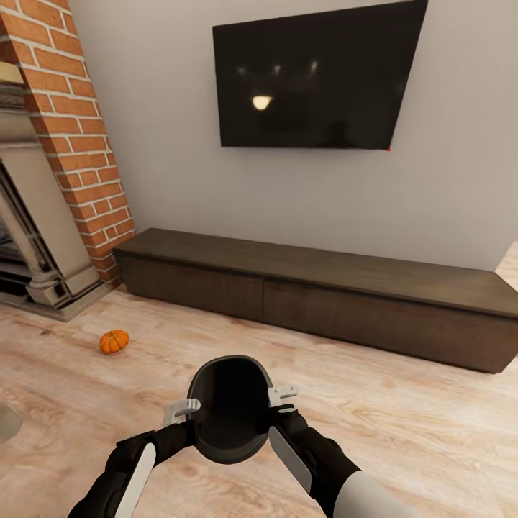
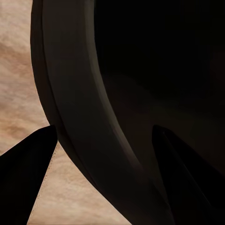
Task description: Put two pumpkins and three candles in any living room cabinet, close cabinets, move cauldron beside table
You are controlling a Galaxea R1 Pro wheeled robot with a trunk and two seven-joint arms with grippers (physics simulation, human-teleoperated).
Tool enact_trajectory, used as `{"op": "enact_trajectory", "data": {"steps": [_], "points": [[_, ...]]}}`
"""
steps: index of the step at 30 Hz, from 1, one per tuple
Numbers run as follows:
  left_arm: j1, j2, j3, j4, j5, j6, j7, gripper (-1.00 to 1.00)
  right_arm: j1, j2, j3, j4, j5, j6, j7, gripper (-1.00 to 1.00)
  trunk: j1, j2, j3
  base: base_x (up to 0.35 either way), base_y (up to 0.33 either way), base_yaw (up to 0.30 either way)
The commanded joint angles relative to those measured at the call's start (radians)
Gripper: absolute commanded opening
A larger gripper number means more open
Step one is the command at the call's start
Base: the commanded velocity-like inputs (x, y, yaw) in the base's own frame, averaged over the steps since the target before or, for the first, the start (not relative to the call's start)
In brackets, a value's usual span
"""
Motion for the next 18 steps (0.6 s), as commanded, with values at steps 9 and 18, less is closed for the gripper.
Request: {"op": "enact_trajectory", "data": {"steps": [9, 18], "points": [[0.000, 0.000, 0.002, -0.001, -0.002, 0.000, -0.001, -1.00, 0.000, 0.000, -0.001, -0.026, -0.013, -0.008, 0.004, -1.00, 0.000, 0.000, -0.012, 0.000, 0.000, 0.195], [0.000, 0.000, 0.002, -0.001, -0.003, 0.000, -0.001, -1.00, 0.000, 0.000, -0.001, -0.026, -0.013, -0.009, 0.004, -1.00, 0.000, 0.000, -0.023, 0.000, 0.000, 0.195]]}}
